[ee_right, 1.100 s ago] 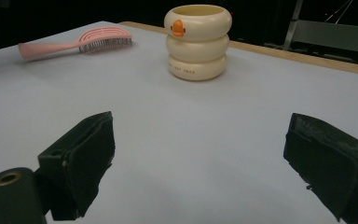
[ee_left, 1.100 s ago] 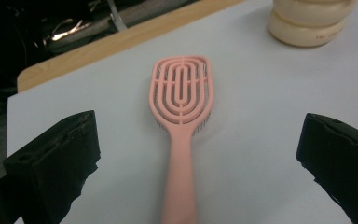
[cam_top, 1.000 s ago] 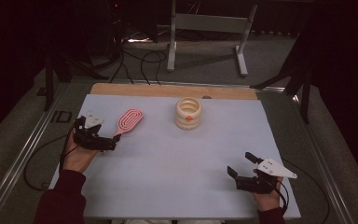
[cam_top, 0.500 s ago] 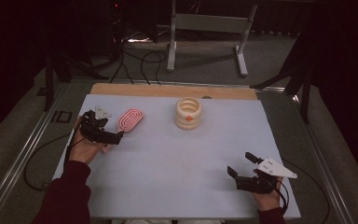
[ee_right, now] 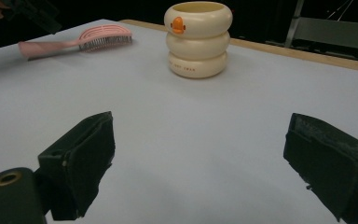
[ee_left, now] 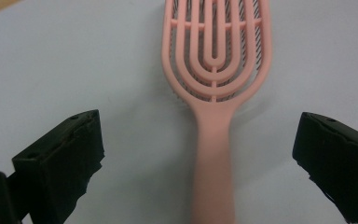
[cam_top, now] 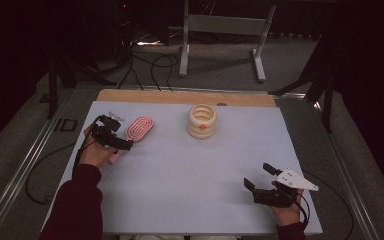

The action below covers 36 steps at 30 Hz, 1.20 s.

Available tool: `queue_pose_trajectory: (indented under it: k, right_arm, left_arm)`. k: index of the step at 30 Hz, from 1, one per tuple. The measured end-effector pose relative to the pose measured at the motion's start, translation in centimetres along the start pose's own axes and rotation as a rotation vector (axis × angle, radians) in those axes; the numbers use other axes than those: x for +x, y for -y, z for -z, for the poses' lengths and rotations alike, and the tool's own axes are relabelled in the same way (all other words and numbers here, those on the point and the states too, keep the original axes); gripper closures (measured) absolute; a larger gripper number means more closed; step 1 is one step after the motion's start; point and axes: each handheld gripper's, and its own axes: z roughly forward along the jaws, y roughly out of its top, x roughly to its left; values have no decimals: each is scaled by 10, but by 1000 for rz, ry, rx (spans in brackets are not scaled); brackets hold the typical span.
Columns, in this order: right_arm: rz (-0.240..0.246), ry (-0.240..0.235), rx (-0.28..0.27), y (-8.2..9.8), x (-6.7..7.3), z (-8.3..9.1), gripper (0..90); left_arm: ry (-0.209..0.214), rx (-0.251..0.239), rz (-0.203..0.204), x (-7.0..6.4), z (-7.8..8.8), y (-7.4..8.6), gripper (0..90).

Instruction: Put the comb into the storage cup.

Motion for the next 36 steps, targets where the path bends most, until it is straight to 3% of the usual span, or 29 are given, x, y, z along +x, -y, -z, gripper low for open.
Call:
queue_pose_trajectory:
  k: [5,9,14,17,23,27,36]
  right_arm:
    - [0,1,-1,0,0,0,89]
    - [-1,0,1,0,-1,0,89]
    - [-2,0,2,0,-1,0,89]
    - [-3,1,4,1,-1,0,89]
    - [-4,3,8,1,-2,-1,89]
    - [-6,2,8,1,-2,-1,89]
    - [-2,3,12,1,-2,-1,89]
  left_arm:
    - [-2,40,15,2,-9,-1,41]
    - [-2,61,42,3,-16,-1,106]
    - [-8,91,33,-3,-28,-3,167]
    - [-7,113,29,-5,-32,-4,224]
    - [34,140,44,-5,-38,-9,422]
    - [20,188,16,-8,-43,-12,498]
    - [66,213,57,-6,-43,-14,638]
